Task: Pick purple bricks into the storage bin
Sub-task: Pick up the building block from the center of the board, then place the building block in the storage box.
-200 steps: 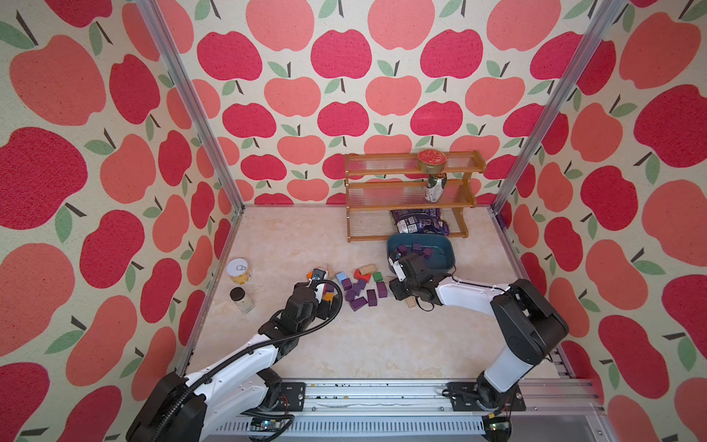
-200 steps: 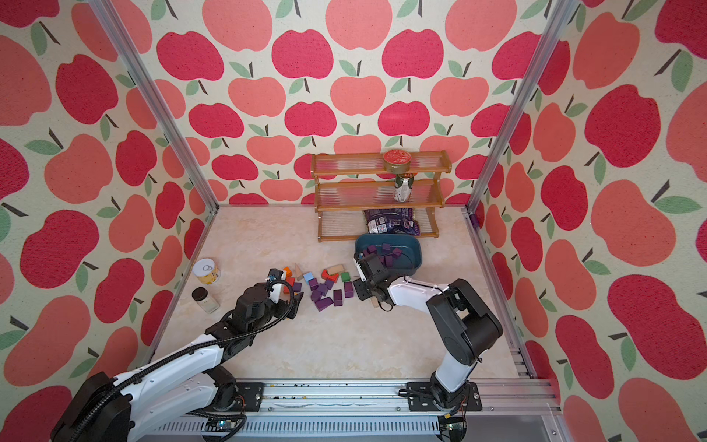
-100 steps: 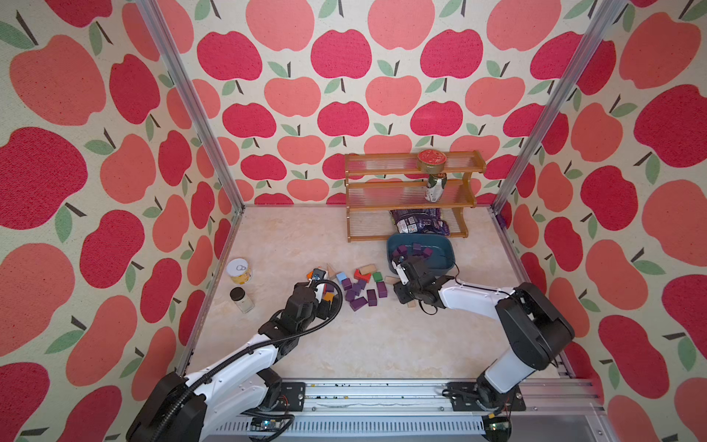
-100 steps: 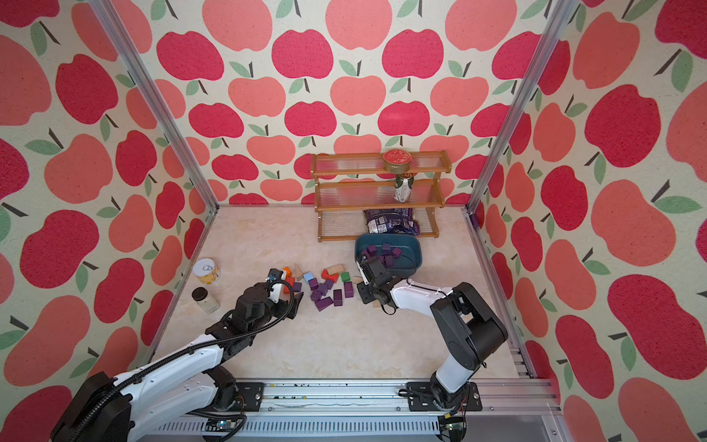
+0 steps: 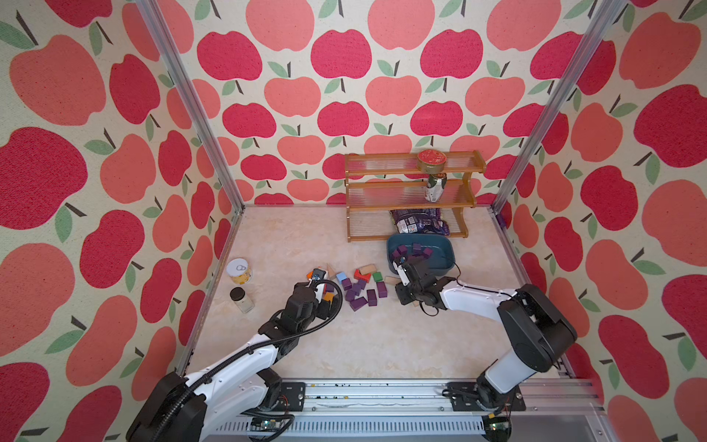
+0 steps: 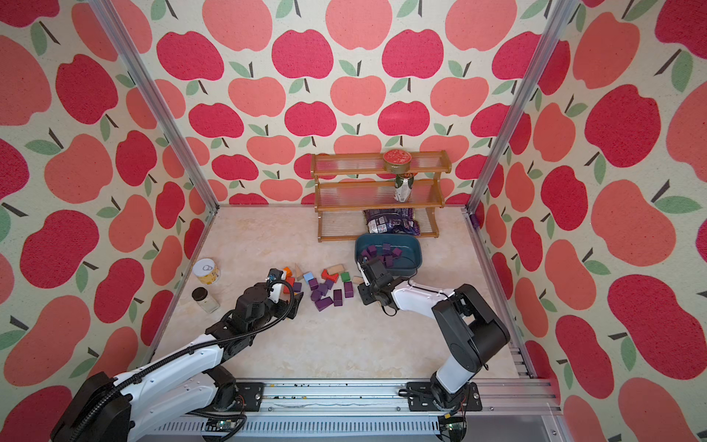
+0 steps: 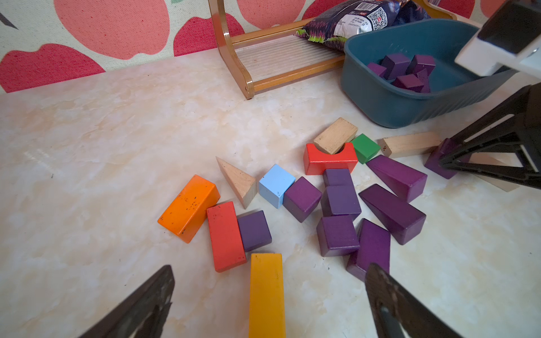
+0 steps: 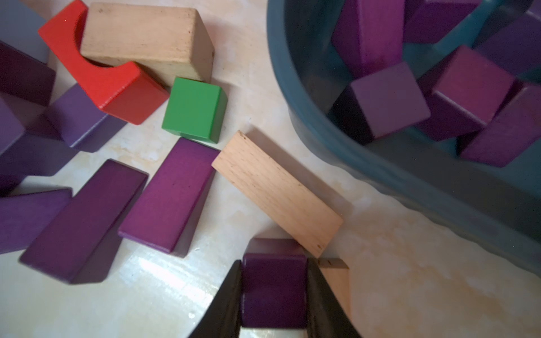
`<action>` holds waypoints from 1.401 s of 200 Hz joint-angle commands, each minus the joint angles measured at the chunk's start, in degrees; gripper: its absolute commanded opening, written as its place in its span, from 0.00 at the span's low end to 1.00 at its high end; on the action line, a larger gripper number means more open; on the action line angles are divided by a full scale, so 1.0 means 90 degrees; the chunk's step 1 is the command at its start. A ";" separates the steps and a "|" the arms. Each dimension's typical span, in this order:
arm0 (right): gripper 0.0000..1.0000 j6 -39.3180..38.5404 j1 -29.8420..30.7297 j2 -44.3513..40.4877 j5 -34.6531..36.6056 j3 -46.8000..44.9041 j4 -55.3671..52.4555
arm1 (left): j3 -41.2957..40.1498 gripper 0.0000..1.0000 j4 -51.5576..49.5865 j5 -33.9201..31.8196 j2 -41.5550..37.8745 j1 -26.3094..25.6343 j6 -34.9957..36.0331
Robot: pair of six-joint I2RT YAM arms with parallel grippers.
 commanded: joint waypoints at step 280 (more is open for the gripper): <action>0.31 -0.0534 -0.1486 0.1761 0.0018 0.4150 -0.1844 | 0.0222 0.99 -0.0056 0.0197 0.0248 0.0037 -0.0032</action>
